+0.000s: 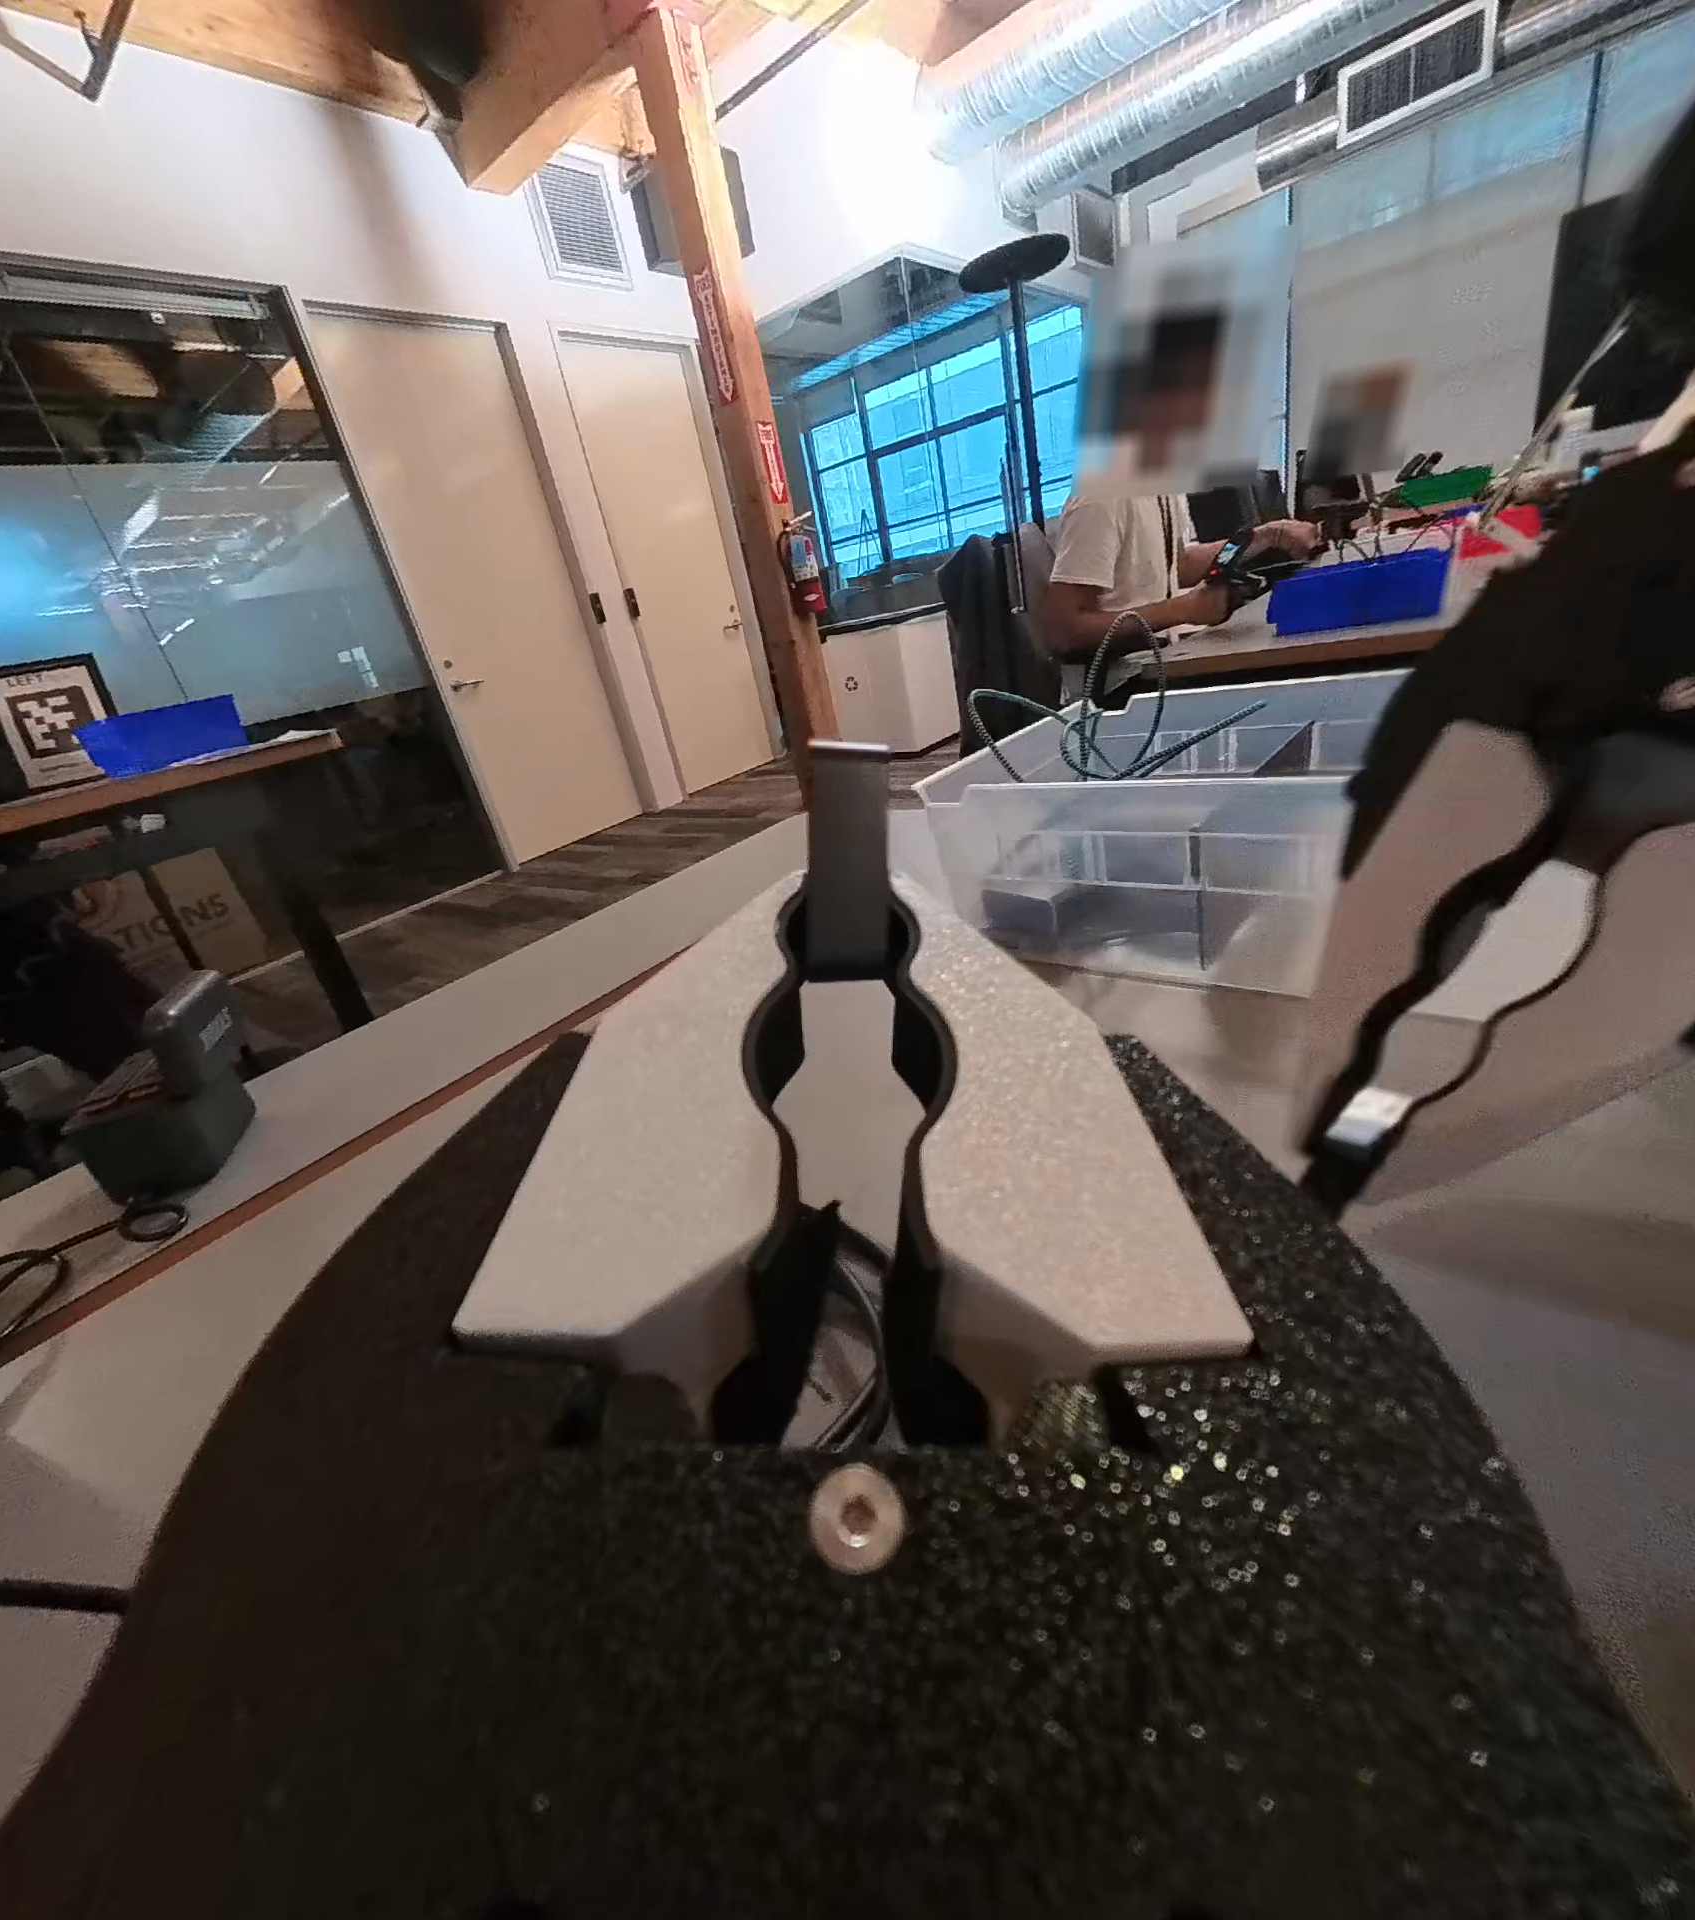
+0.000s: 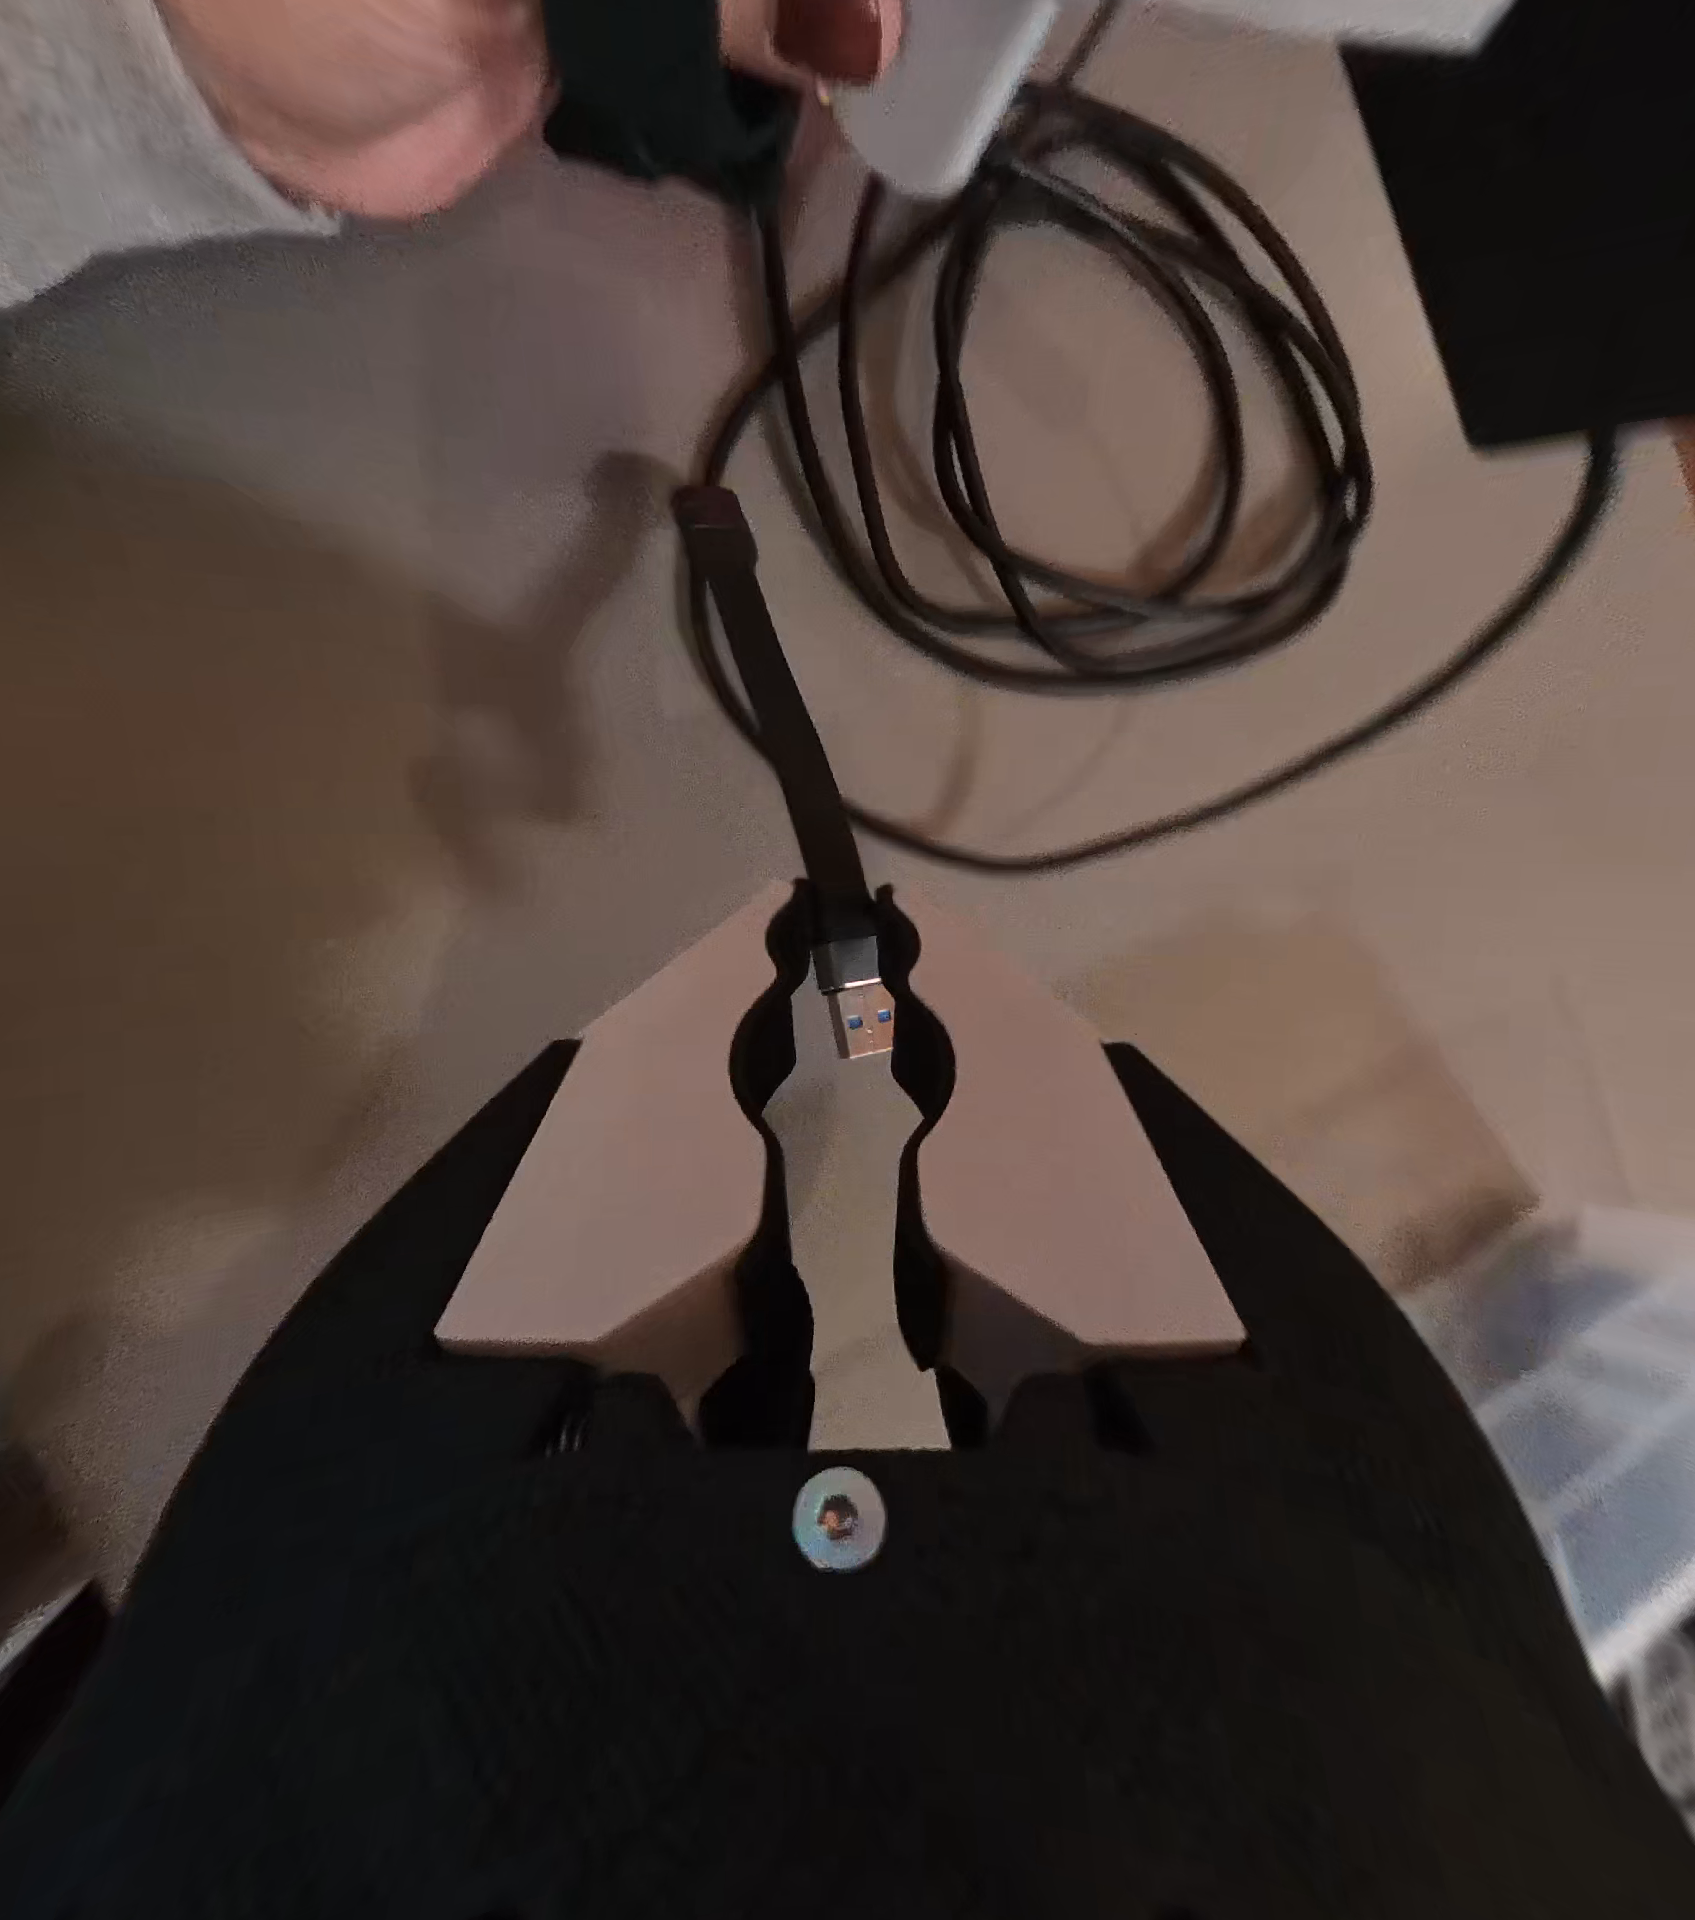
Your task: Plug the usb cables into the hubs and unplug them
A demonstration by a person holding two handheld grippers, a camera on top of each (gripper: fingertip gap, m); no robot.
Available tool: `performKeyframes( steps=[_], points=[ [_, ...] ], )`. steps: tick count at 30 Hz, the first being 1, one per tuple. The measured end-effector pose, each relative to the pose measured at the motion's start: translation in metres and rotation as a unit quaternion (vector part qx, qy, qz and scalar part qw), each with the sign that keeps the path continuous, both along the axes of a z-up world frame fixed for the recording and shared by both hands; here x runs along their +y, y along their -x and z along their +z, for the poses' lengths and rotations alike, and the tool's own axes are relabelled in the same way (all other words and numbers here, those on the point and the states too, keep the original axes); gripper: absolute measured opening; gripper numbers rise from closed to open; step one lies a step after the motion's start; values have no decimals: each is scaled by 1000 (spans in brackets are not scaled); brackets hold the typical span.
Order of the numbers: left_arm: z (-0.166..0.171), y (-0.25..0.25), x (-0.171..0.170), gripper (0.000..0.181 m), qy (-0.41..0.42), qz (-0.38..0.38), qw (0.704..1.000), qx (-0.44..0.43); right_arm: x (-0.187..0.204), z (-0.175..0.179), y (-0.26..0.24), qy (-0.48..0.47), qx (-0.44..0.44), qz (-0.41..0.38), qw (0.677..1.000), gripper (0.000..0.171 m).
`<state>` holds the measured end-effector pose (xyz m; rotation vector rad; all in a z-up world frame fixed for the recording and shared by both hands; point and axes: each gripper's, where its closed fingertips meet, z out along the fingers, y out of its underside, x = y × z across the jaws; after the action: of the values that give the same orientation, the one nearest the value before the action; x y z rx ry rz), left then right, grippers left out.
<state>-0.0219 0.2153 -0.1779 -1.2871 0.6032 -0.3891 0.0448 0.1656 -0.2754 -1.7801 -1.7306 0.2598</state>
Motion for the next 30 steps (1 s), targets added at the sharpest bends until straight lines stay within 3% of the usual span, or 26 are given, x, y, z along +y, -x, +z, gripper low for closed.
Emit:
performKeyframes(
  steps=[1,8,15,20,22,30],
  points=[
    [0,0,0,8,-1,2,1000,2,-2,0,-13,-1,-6,-21,1000,10],
    [-1,-5,-2,8,-14,12,1000,24,-15,-15,-83,3,-24,-191,981,10],
    [8,-20,-21,8,-68,-32,996,38,-28,-32,-98,33,-15,-244,969,10],
    [3,-28,-21,8,-83,-17,992,89,-41,-45,-96,107,4,-271,957,11],
    [0,-32,-22,8,-85,-18,991,100,-45,-47,-97,122,3,-270,955,24],
    [0,-35,-23,8,-94,-11,988,122,-62,-50,-94,185,20,-268,945,31]
  ],
)
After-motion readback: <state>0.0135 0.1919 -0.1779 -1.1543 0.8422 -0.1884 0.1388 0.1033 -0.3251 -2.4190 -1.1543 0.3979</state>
